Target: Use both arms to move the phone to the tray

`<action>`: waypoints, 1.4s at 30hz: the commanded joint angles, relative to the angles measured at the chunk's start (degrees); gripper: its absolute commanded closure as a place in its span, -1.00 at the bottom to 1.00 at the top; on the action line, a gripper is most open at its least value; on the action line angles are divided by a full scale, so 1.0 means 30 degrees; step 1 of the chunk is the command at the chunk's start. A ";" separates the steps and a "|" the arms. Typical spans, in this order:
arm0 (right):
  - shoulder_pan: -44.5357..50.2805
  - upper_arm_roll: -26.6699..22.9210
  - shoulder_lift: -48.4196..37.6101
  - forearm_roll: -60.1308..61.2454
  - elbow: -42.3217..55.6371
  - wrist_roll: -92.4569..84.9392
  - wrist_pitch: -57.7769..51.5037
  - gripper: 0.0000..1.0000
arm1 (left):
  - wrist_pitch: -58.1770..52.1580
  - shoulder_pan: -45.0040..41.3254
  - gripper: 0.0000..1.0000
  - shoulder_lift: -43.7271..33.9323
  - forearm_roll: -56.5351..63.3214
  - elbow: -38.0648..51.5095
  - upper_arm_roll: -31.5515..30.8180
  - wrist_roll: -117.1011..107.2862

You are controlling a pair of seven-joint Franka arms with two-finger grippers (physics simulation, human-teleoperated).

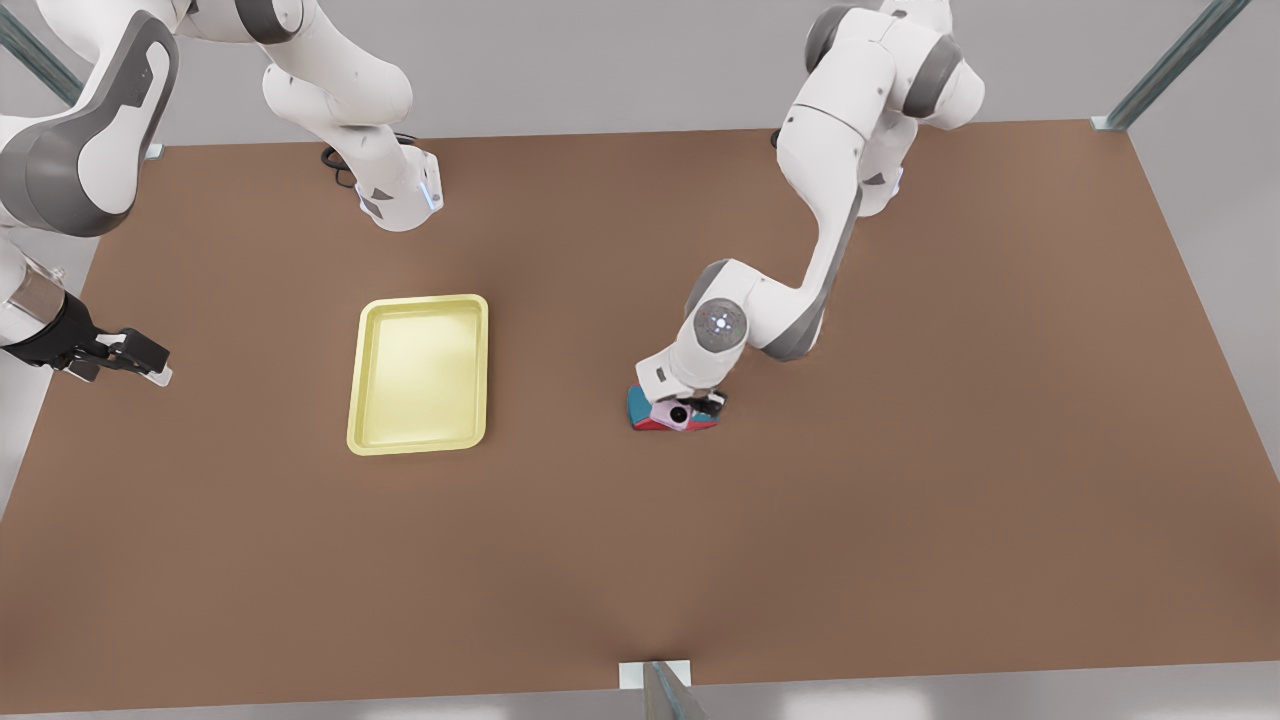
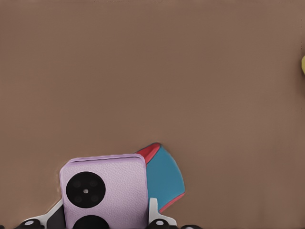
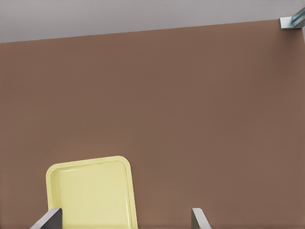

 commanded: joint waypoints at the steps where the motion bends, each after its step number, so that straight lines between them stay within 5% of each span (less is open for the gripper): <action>1: 0.0002 -0.0008 -0.0028 0.0013 0.0010 0.0012 -0.0010 -1.00 | -0.1065 -0.0615 -0.59 0.0593 -0.0102 0.1394 -0.0146 -1.9637; 10: 0.0002 0.0021 0.0001 0.0013 0.0010 -0.0017 0.0019 -1.00 | 0.0133 -0.2549 -0.59 0.7186 0.1215 1.0127 -0.0410 -2.1483; 23: 0.0031 0.0022 0.0001 0.0013 0.0010 -0.0017 -0.0010 -1.00 | 0.2948 -0.3399 -0.63 0.8739 0.2271 0.9834 -0.0497 -1.6181; 25: 0.0031 0.0022 -0.0028 0.0043 0.0010 -0.0017 -0.0010 -1.00 | 0.2948 -0.3369 -1.00 0.8739 0.2271 0.9834 -0.0527 -1.6151; 29: 0.0060 0.0051 -0.0028 0.0043 0.0010 -0.0017 -0.0069 -1.00 | 0.2773 -0.3369 -1.00 0.8622 0.2242 0.9834 -0.0527 -1.6180; 31: 0.0031 0.0051 -0.0087 0.0043 -0.0019 -0.0017 -0.0098 -1.00 | -0.1265 -0.2610 -1.00 0.7159 0.2066 0.9834 -0.0380 -1.5684; 36: 0.0323 0.0197 -0.0028 0.0189 -0.0078 -0.0048 -0.0274 -1.00 | -1.2666 0.6208 -1.00 0.1446 0.1099 0.9834 -0.0088 -0.1595; 38: 0.2314 0.0988 0.0089 0.0160 -0.0166 0.0012 -0.1563 -1.00 | -1.4132 0.6914 -1.00 -0.0692 0.1361 0.9804 0.2490 0.2158; 42: 0.6180 0.1428 0.1407 0.0071 -0.1891 0.1125 0.0894 -1.00 | -1.2056 1.3005 -1.00 -0.8745 0.5962 0.1988 -0.3720 0.3035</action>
